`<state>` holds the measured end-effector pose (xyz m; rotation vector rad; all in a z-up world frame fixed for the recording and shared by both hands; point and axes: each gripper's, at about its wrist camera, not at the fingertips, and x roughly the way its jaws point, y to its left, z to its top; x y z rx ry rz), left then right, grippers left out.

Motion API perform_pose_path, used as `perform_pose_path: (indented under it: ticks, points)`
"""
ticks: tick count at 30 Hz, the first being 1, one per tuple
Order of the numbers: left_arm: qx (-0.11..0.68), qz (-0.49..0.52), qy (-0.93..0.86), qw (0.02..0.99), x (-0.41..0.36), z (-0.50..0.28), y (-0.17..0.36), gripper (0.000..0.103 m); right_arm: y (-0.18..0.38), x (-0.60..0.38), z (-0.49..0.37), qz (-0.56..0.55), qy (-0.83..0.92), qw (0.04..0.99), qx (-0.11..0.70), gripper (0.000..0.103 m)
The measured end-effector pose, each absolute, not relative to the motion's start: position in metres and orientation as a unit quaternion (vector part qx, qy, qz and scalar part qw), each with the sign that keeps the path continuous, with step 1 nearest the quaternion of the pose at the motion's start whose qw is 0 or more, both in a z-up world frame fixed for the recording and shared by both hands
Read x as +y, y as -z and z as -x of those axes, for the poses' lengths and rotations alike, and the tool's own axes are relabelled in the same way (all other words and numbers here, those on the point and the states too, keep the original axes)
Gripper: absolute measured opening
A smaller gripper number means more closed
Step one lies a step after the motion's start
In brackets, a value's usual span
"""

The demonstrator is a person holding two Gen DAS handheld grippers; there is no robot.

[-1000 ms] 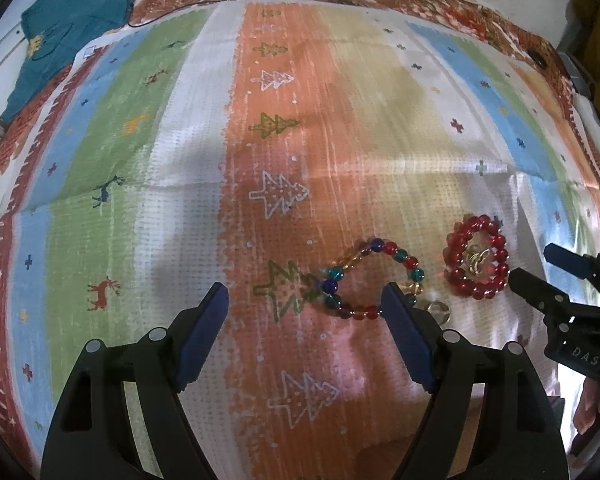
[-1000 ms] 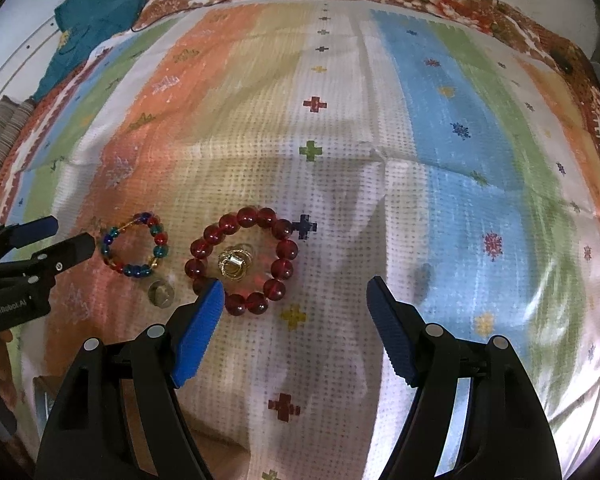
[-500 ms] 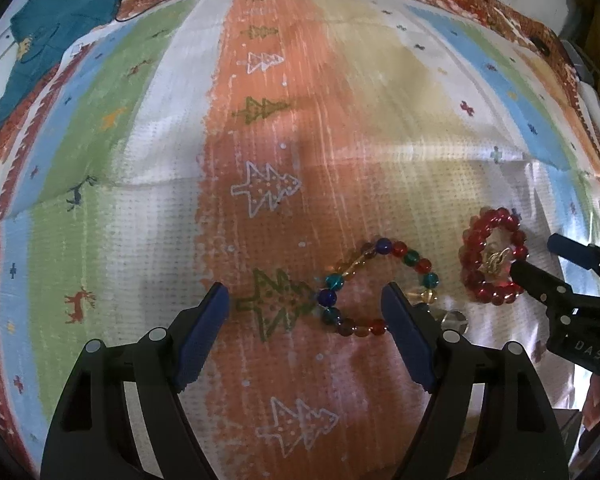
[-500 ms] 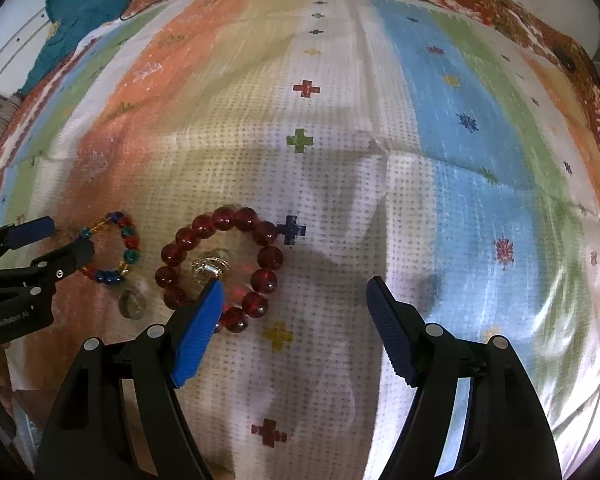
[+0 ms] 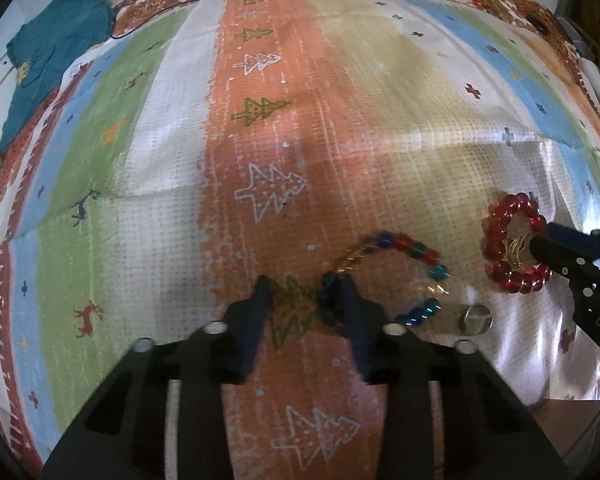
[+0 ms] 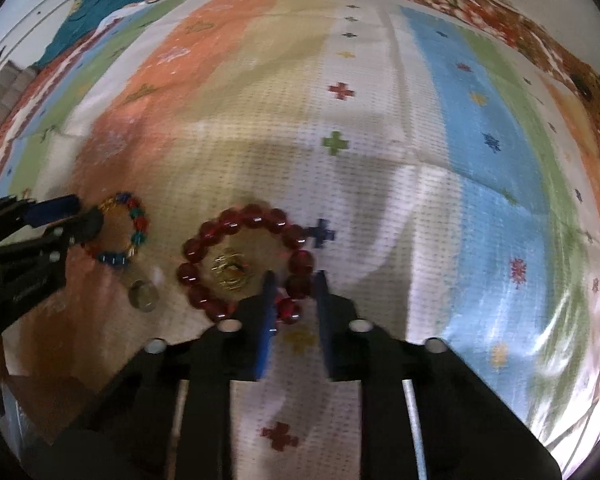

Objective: Organize jewelry
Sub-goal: 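Grasp the multicolour bracelet with the left tool while the right tool grasps the red bead bracelet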

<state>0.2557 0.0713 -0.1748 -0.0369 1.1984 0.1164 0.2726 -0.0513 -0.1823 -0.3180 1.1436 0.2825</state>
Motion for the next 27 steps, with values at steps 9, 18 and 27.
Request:
perform_pose_path:
  ticks: [9, 18, 27]
  points:
    - [0.565, 0.035, -0.069, 0.822, 0.074, -0.245, 0.164, 0.009, 0.174, -0.059, -0.265, 0.140, -0.134, 0.822, 0.535, 0.014]
    - [0.546, 0.049, -0.052, 0.834, 0.060, -0.230, 0.139, 0.009, 0.151, -0.064, -0.256, 0.126, -0.141, 0.834, 0.519, 0.014]
    - [0.528, 0.044, -0.048, 0.847, 0.053, -0.224, 0.115, 0.009, 0.129, -0.059, -0.245, 0.123, -0.155, 0.848, 0.492, 0.014]
